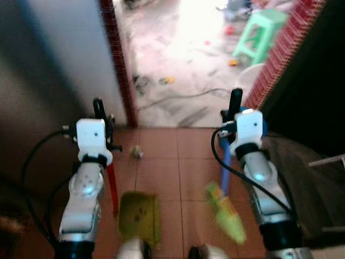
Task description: Sweep floor
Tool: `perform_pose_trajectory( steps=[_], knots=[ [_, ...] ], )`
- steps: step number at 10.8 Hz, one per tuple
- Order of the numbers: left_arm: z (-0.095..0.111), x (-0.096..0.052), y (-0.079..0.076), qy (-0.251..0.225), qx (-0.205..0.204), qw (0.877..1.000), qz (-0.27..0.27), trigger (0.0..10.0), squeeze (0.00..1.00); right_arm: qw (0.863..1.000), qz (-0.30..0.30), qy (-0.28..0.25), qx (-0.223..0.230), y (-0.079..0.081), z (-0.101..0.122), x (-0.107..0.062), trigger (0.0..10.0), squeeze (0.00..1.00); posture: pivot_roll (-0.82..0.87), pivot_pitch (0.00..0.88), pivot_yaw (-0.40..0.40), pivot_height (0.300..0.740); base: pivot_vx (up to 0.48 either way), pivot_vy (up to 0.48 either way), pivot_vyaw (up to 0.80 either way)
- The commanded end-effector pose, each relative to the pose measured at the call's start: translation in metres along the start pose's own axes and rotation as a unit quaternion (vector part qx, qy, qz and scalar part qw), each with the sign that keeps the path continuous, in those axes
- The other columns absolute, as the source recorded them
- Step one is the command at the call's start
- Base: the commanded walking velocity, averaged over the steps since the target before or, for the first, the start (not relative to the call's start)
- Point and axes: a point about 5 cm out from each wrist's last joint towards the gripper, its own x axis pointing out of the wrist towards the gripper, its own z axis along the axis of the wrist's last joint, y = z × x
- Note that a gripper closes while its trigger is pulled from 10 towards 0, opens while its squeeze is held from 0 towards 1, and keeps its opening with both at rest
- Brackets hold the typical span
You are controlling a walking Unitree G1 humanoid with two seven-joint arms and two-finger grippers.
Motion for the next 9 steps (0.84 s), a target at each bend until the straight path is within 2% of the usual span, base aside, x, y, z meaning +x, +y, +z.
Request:
perform_pose_trajectory(
  steps=[1, 3, 9],
  knots=[
    [0.015, 0.002, 0.003, -0.039, 0.002, 0.999, 0.011, 10.0, 0.00, 0.998, 0.025, -0.050, -0.004, 0.008, 0.017, 0.005, 10.0, 0.00, 0.00, 0.048, 0.000, 0.740, 0.255, 0.000, 0.76],
    [0.014, 0.004, 0.001, -0.042, 0.001, 0.999, 0.009, 10.0, 0.00, 0.998, 0.033, -0.059, -0.005, 0.010, 0.019, 0.007, 10.0, 0.00, 0.00, 0.037, -0.003, 0.740, 0.347, 0.000, 0.73],
    [0.016, 0.006, -0.005, -0.048, -0.008, 0.999, 0.004, 10.0, 0.00, 0.993, 0.061, -0.101, -0.026, 0.021, 0.030, 0.011, 10.0, 0.00, 0.00, 0.024, -0.009, 0.740, 0.449, 0.000, 0.00]
  ],
)
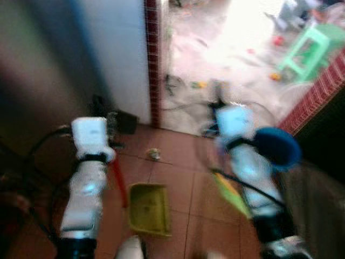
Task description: Sweep floor
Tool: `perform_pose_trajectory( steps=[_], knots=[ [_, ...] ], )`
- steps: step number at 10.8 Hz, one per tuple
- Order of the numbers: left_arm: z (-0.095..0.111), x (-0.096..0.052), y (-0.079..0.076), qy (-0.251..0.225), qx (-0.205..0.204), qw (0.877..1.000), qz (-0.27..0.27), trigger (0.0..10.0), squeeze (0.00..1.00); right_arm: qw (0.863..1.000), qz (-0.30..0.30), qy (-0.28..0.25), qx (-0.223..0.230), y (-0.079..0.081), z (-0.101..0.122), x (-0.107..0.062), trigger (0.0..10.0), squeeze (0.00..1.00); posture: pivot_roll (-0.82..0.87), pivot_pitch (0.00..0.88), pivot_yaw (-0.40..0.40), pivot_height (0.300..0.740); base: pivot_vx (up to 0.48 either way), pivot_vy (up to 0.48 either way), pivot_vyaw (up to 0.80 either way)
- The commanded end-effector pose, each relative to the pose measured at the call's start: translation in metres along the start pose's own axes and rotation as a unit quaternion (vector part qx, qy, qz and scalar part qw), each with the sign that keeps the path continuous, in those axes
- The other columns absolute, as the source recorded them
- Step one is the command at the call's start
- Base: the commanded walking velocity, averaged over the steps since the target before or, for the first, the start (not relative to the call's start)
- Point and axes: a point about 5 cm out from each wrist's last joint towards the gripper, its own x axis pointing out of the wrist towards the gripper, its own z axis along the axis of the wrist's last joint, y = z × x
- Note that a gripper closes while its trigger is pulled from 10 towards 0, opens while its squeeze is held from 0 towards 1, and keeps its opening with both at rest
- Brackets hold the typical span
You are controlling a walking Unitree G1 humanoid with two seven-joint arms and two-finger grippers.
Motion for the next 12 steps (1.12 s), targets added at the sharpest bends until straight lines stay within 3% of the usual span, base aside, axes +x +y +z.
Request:
perform_pose_trajectory(
  steps=[1, 7, 12],
  knots=[
    [0.0166, 0.0034, -0.0066, -0.040, 0.006, 0.999, -0.010, 10.0, 0.00, 0.999, -0.012, -0.028, -0.024, -0.0109, 0.0084, -0.0002, 10.0, 0.00, 0.00, 0.024, -0.009, 0.740, 0.446, 0.000, 0.00],
    [0.0174, 0.0023, -0.0094, -0.038, -0.001, 0.999, -0.012, 10.0, 0.00, 0.999, -0.008, -0.036, -0.026, -0.0093, 0.0075, 0.0008, 10.0, 0.00, 0.00, 0.038, -0.008, 0.740, 0.434, 0.000, 0.61],
    [0.0182, 0.0023, -0.0109, -0.041, 0.006, 0.999, -0.015, 10.0, 0.00, 0.999, -0.003, -0.042, -0.018, -0.0063, 0.0066, 0.0025, 10.0, 0.00, 0.01, 0.036, -0.014, 0.740, 0.408, 0.251, 0.00]
  ],
)
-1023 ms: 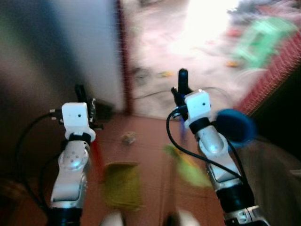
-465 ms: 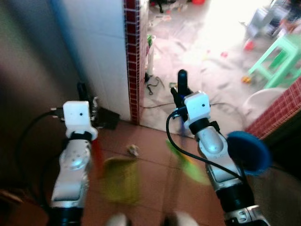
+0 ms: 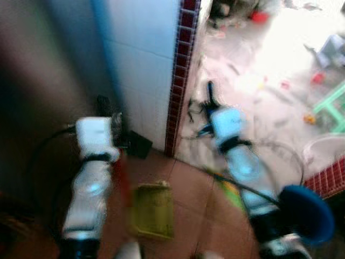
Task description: Sweep floor
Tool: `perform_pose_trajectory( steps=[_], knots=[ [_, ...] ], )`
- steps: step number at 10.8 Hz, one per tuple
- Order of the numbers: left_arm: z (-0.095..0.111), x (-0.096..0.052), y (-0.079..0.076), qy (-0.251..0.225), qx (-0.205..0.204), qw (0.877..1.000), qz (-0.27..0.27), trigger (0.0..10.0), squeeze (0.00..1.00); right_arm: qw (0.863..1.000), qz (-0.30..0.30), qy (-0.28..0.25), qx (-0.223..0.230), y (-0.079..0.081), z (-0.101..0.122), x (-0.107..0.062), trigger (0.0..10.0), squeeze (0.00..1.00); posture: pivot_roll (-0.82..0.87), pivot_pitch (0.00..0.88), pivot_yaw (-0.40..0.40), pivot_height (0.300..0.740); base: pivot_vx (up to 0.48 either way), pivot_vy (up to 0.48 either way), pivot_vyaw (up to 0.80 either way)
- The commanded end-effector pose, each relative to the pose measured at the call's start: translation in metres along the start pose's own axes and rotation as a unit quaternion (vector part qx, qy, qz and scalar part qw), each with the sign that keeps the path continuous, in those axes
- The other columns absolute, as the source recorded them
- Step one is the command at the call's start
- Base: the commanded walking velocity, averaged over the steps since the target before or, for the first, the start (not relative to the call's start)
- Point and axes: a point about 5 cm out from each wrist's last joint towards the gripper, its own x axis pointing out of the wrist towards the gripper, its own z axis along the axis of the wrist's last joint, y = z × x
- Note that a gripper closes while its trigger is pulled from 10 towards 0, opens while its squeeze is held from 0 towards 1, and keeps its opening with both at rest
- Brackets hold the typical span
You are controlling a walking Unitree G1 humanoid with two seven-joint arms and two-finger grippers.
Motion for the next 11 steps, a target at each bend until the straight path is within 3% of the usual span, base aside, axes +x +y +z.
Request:
perform_pose_trajectory(
  steps=[1, 4, 8, 10, 11],
  knots=[
    [0.016, 0.003, -0.004, -0.037, 0.008, 0.999, -0.004, 10.0, 0.00, 1.000, -0.011, -0.024, -0.014, -0.010, 0.008, 0.002, 10.0, 0.00, 0.01, 0.034, -0.015, 0.740, 0.371, 0.251, 0.00],
    [0.011, 0.008, -0.009, -0.040, 0.024, 0.999, 0.026, 10.0, 0.00, 1.000, -0.012, -0.025, -0.009, -0.009, 0.008, 0.004, 10.0, 0.00, 0.00, 0.050, -0.016, 0.740, 0.000, 0.000, 0.00],
    [0.001, 0.027, -0.010, -0.041, 0.065, 0.994, 0.079, 10.0, 0.00, 0.999, -0.020, -0.014, 0.023, -0.009, 0.005, 0.007, 10.0, 0.00, 0.00, 0.057, -0.020, 0.740, 0.000, 0.000, 0.00],
    [-0.004, 0.033, -0.022, -0.064, 0.036, 0.995, 0.062, 10.0, 0.00, 0.999, -0.022, -0.007, 0.029, -0.008, 0.003, 0.010, 10.0, 0.00, -0.01, 0.058, -0.020, 0.740, 0.000, 0.000, 0.00],
    [-0.012, 0.036, -0.031, -0.050, 0.022, 0.997, 0.056, 10.0, 0.00, 0.999, -0.024, -0.001, 0.043, -0.005, 0.001, 0.013, 10.0, 0.00, -0.01, 0.060, -0.025, 0.740, 0.000, 0.000, 0.00]
  ],
)
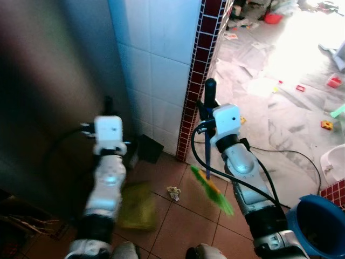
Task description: Sweep floor
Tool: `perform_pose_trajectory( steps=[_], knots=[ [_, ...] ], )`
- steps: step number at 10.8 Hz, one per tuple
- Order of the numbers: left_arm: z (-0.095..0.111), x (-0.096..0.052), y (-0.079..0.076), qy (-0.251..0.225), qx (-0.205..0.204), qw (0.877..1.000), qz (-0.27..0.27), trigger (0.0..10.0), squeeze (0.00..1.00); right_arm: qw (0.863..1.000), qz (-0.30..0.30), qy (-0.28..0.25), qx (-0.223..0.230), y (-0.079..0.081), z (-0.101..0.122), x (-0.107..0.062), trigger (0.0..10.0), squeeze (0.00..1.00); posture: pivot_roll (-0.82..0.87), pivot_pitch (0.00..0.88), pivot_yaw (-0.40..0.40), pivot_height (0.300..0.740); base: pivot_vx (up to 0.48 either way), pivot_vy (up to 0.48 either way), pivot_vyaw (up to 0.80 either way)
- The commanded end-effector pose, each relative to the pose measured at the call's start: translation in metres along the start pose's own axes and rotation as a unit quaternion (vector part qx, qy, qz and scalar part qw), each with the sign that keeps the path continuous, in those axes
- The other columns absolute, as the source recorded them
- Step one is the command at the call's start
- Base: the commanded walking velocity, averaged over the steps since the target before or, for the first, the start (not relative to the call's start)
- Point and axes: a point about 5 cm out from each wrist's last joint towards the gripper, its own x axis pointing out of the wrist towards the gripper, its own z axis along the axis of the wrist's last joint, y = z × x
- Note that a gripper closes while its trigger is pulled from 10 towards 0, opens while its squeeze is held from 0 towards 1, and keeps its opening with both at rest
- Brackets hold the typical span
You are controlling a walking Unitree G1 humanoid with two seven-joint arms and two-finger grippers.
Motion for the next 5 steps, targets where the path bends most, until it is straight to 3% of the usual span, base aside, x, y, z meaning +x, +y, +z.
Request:
perform_pose_trajectory(
  steps=[1, 5],
  knots=[
    [0.013, 0.009, -0.008, -0.035, -0.011, 0.999, -0.006, 10.0, 0.00, 1.000, -0.006, -0.020, 0.009, -0.001, 0.010, 0.009, 10.0, 0.00, -0.01, 0.058, -0.027, 0.740, 0.000, 0.000, 0.00],
    [0.002, 0.016, -0.026, -0.024, -0.012, 0.999, -0.018, 10.0, 0.00, 0.999, -0.019, -0.009, 0.025, 0.004, 0.005, 0.014, 10.0, 0.00, -0.03, 0.044, -0.018, 0.740, 0.000, 0.000, 0.00]
  ],
)
